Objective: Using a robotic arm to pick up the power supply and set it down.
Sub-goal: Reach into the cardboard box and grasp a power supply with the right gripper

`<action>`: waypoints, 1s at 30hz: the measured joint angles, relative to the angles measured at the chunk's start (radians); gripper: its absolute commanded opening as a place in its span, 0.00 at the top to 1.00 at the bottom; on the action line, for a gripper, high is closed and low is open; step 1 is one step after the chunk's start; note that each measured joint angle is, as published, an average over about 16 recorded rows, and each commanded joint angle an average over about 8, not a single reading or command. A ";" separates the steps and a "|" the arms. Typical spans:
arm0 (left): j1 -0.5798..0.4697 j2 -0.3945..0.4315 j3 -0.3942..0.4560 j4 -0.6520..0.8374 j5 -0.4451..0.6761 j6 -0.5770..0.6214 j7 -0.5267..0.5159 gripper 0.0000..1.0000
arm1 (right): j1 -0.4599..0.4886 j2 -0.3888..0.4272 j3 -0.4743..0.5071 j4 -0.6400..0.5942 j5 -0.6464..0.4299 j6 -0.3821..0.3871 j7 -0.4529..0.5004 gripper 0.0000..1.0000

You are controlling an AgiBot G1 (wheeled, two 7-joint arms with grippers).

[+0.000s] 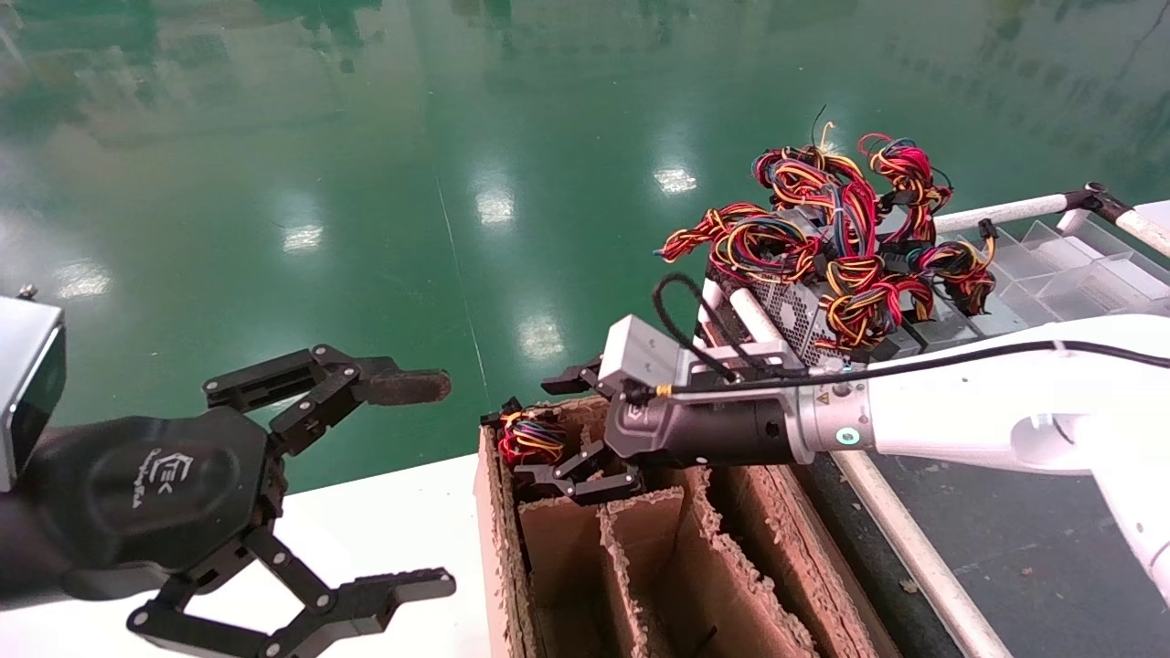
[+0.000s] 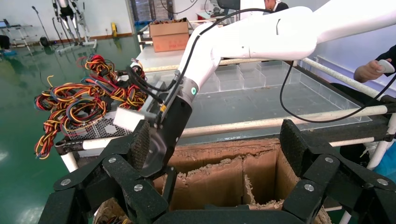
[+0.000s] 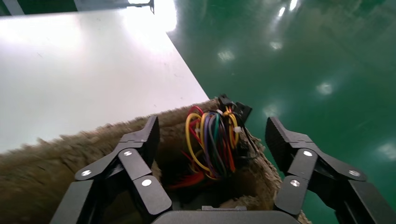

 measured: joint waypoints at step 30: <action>0.000 0.000 0.001 0.000 -0.001 0.000 0.000 0.00 | -0.042 0.028 0.015 0.078 0.003 0.044 -0.075 1.00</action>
